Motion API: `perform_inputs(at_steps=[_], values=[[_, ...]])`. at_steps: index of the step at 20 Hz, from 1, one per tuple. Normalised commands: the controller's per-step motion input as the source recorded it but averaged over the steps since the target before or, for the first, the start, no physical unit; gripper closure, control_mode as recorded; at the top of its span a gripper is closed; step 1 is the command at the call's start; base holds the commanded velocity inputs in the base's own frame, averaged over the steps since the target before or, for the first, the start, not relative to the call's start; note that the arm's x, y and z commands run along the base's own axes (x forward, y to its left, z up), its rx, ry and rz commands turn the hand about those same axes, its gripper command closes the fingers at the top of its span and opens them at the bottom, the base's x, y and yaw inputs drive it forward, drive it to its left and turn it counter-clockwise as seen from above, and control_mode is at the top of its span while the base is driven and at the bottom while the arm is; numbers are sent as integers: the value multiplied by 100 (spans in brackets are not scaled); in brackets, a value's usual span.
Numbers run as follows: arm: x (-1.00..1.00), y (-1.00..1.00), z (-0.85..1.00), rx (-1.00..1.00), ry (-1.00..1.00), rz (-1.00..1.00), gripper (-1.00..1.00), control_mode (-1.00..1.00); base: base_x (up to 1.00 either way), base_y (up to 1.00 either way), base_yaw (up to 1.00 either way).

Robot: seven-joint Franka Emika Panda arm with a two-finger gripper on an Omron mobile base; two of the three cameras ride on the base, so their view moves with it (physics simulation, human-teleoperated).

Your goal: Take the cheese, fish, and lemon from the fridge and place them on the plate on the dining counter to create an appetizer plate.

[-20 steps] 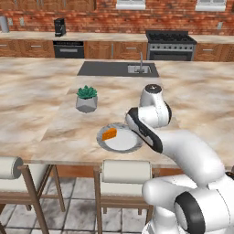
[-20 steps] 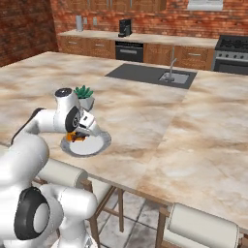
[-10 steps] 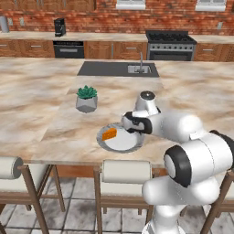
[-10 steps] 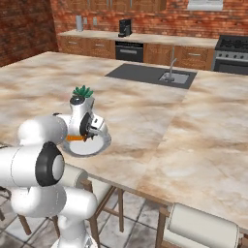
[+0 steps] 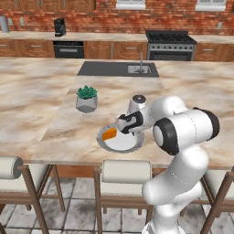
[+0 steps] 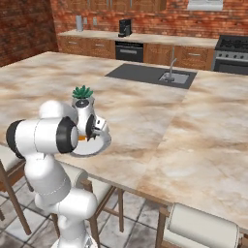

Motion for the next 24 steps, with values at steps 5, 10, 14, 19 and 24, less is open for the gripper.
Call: perform_inputs(at_steps=[5,10,14,19,24], values=[[0,21,-23,0,0,0,100,-100,0,0,0],[0,1,-16,0,0,0,100,-100,0,0,0],[0,0,-21,0,0,0,100,-100,0,0,0],[0,1,-18,0,2,0,-100,-100,0,0,0],[-3,0,4,0,0,-1,-100,-100,0,0,0]])
